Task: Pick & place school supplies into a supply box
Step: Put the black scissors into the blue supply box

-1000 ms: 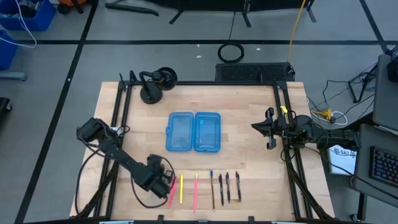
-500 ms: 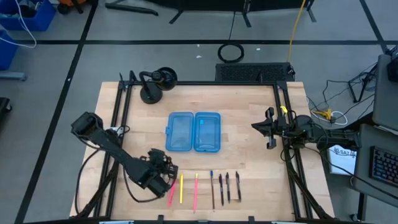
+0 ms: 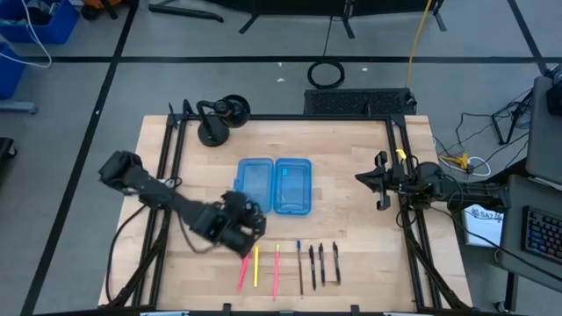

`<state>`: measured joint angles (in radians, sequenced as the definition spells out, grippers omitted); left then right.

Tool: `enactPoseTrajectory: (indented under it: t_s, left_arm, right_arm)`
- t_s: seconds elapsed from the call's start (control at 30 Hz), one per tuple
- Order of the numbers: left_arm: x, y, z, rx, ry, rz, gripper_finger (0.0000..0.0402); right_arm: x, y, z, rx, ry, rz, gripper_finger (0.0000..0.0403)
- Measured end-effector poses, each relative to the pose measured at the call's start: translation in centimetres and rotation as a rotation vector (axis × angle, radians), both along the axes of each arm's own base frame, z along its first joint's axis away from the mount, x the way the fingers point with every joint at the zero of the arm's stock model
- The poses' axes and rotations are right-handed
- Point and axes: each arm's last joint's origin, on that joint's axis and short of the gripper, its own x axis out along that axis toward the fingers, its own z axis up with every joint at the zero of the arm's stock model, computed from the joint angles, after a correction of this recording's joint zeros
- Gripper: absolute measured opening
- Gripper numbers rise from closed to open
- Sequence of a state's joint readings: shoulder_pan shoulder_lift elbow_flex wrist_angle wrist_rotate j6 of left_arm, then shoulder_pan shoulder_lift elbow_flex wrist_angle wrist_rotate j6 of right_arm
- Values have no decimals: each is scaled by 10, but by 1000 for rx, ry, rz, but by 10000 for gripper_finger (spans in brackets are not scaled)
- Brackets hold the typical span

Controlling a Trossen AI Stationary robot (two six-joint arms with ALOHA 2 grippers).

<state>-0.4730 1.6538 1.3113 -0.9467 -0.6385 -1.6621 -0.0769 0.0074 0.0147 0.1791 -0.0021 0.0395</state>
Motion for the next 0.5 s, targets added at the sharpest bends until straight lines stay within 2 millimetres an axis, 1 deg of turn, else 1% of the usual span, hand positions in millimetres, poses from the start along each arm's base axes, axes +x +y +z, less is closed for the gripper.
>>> enactPoseTrajectory:
  t_s: [0.1, 0.2, 0.27, 0.37, 0.43, 0.5]
  left_arm:
    - [20, 19, 12, 16, -40, -41, 12]
    - [37, 45, 28, 33, -59, -61, 10]
    - [46, 67, 37, 31, -77, -65, 6]
    - [57, 102, 46, 39, -101, -65, 9]
    - [64, 125, 50, 38, -140, -62, 14]
    - [68, 146, 50, 43, -150, -52, 14]
  right_arm:
    - [0, 0, 0, 0, -4, 0, 0]
    - [0, 0, 0, 0, -4, 0, 0]
    - [0, 0, 0, 1, -4, 0, 0]
    - [0, 0, 0, 1, -4, 0, 0]
    - [0, 0, 0, 0, -3, 0, 0]
    - [0, 0, 0, 0, -3, 0, 0]
